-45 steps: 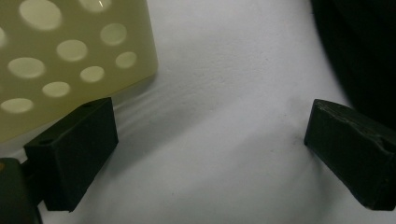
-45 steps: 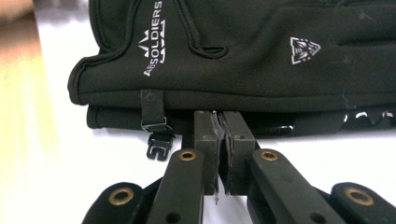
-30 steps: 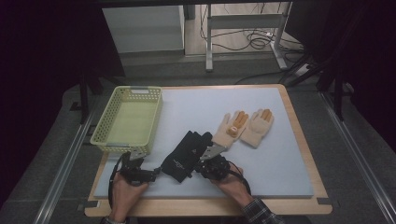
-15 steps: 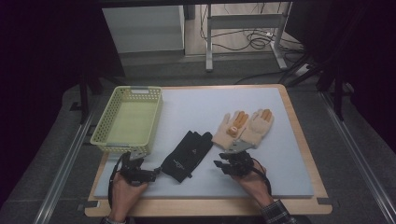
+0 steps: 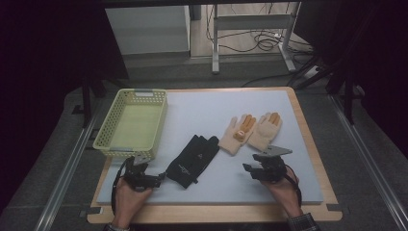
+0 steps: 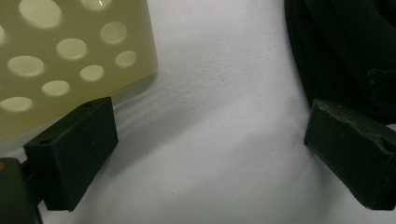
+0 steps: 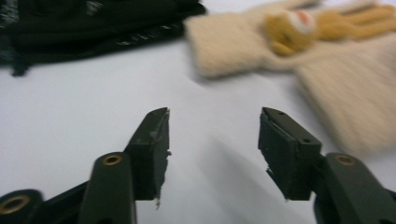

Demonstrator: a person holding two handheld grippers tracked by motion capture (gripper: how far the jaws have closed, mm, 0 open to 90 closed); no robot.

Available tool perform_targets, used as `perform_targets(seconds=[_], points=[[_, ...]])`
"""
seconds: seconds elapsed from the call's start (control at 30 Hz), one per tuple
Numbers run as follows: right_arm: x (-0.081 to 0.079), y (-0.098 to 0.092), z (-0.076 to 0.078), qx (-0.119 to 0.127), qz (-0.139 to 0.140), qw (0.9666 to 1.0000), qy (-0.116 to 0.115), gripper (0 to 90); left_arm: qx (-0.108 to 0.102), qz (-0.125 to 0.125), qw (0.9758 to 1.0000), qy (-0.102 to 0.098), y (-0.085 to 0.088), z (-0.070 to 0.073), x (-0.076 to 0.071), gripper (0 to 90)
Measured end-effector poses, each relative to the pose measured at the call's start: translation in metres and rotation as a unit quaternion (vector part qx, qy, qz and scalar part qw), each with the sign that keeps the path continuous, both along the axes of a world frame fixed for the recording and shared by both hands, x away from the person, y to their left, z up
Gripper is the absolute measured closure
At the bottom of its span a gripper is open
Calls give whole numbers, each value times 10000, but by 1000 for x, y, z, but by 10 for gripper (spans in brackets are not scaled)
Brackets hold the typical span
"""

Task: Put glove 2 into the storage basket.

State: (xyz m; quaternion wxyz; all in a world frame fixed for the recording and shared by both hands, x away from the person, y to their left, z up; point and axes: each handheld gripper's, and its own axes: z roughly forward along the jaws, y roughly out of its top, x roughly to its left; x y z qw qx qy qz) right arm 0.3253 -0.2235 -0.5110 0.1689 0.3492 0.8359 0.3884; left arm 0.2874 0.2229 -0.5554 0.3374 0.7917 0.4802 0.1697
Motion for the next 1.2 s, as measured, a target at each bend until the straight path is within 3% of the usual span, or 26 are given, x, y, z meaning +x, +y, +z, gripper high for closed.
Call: perform_targets(seconds=[0.4,0.47,0.6,0.7,0.9,1.0,1.03,1.2], points=[[1,-40,-14,-340,-689,9970,-33,287,0,-2,10000,3,0,0,0,29],[2,-41,-17,-456,-718,9964,-27,269,4,-5,10000,6,0,0,0,29],[5,-47,-19,-207,-731,9971,77,259,7,-15,10000,0,0,1,0,31],[4,-45,-20,-315,-741,9968,18,249,34,-63,10000,-11,1,1,-1,36],[4,-45,-20,-293,-749,9968,30,249,102,-176,9998,26,4,6,-8,43],[4,-45,-20,-292,-750,9968,26,248,-7,-188,9998,2,11,9,-12,41],[4,-45,-20,-293,-751,9967,24,248,-214,-191,9996,7,17,10,-15,40],[4,-45,-20,-300,-758,9967,10,244,-439,-247,9987,8,23,16,-23,39]])
